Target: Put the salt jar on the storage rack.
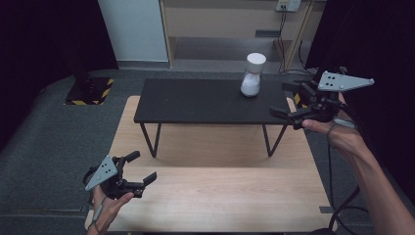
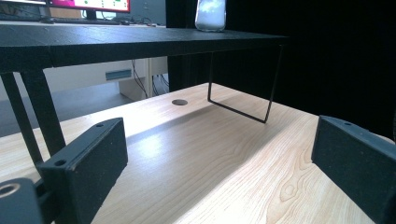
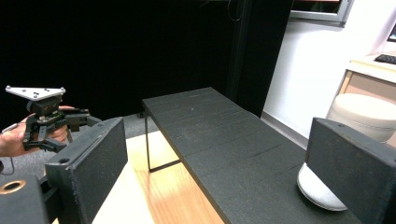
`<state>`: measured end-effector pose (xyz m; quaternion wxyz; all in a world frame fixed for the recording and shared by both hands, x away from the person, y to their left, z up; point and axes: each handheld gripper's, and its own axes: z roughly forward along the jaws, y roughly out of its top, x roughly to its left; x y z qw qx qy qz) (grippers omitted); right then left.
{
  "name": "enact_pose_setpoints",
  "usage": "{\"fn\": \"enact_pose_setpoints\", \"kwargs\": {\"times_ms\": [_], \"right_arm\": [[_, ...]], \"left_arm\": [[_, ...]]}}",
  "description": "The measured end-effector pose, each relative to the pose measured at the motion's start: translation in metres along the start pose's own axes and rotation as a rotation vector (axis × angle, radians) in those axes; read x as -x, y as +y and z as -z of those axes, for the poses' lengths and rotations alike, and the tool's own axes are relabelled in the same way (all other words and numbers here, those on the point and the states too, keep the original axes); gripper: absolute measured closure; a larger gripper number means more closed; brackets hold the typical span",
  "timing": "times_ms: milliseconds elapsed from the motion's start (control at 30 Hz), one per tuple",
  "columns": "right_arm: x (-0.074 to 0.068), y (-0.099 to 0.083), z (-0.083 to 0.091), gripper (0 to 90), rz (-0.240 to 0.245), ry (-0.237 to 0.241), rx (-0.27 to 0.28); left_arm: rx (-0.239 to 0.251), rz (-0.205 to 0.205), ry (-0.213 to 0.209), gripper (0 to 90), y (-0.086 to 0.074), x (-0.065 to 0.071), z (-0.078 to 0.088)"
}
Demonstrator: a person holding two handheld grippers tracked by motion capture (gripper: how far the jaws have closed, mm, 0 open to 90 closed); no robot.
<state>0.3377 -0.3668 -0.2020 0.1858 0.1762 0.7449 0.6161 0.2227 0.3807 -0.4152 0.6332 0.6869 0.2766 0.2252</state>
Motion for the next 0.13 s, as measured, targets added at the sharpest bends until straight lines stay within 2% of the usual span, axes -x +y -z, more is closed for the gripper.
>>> {"fn": "enact_pose_setpoints", "kwargs": {"times_ms": [133], "right_arm": [[0.0008, 0.0002, -0.0005, 5.7, -0.002, 0.003, 0.001]], "left_arm": [[0.000, -0.001, 0.000, 2.4, 0.0001, -0.0002, -0.0001]]}}
